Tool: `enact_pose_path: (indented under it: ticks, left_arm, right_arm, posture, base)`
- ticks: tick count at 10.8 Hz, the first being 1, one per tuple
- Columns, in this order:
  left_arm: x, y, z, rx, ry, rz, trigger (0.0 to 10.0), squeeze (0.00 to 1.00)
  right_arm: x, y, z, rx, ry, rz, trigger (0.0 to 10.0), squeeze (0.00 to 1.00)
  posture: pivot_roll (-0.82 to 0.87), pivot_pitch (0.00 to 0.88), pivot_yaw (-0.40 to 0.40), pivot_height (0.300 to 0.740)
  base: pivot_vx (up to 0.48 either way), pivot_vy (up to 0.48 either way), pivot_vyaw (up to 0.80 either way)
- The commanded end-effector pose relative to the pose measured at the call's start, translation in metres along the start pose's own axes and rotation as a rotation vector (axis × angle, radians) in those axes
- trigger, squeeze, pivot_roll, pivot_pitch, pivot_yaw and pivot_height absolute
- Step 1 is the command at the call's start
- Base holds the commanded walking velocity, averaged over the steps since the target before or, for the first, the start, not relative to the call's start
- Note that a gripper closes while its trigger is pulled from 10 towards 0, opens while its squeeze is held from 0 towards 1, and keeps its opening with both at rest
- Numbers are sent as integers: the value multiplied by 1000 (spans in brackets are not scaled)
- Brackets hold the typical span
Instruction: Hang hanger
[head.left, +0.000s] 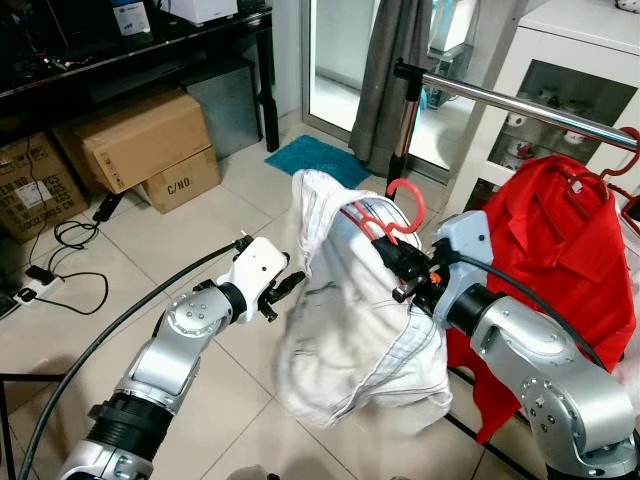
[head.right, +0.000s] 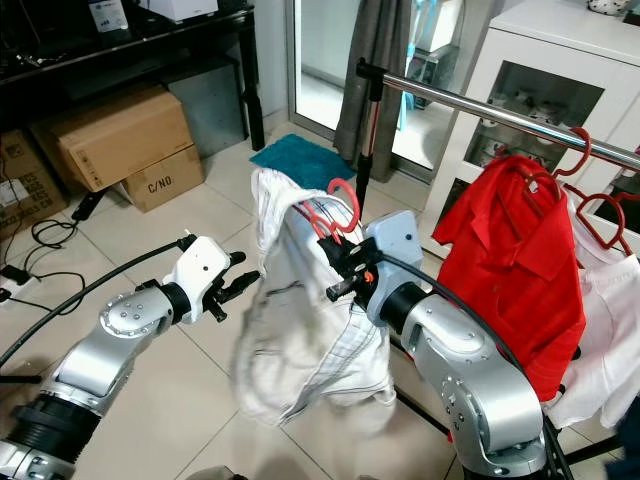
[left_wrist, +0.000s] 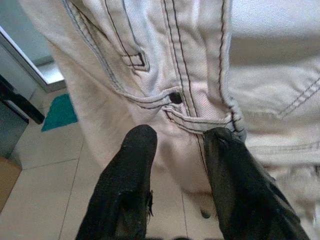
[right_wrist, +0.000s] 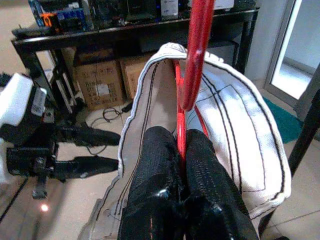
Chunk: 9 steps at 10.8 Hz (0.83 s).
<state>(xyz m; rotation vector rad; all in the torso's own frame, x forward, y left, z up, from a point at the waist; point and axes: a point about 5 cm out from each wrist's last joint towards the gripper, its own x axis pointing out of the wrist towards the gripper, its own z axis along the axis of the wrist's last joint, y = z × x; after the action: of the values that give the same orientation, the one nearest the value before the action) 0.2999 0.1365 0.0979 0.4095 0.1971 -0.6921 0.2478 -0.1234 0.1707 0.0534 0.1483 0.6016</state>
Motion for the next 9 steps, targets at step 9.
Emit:
enact_pose_path:
  ticks: [9]
  left_arm:
    - [2,14,-4,-19,-32,47,0,0]
  right_arm:
    - [-1,6,21,17,-113,49,0,0]
  posture:
    - [-42,0,9,740]
  base:
    - [0,0,0]
